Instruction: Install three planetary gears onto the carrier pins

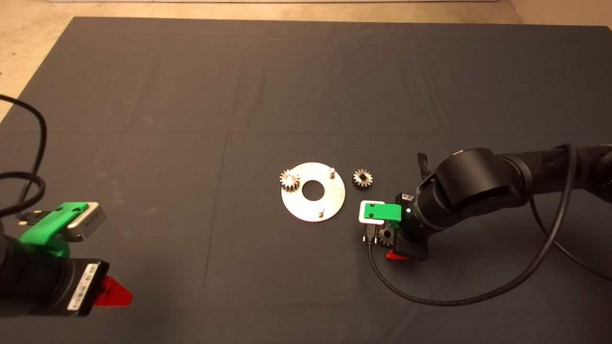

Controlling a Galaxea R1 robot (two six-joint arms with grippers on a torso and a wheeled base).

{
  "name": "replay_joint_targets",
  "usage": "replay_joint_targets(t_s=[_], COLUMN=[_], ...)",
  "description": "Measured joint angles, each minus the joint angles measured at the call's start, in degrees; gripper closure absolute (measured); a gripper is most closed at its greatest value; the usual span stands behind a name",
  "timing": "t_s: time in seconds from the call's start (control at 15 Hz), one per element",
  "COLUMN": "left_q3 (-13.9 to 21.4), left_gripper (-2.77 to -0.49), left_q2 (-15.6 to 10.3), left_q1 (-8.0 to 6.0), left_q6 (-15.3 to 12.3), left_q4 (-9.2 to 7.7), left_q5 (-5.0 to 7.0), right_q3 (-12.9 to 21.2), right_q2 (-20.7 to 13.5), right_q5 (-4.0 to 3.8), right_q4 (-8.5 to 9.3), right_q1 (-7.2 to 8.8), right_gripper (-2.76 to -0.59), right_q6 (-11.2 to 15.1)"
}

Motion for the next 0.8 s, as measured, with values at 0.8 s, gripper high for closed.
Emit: replay_joint_targets(t_s=[0.8], left_q3=[0.02], left_gripper=[-2.04], left_q2=[-0.02], left_q1=[-0.01], left_q6=[0.00], left_q4=[0.00], left_q5=[0.01], right_q3=[0.00], right_q2=[0.28], right_q5=[-0.09], right_q4=[-0.17], right_q1=[-0.11], right_gripper=[-1.38], right_q6=[0.00])
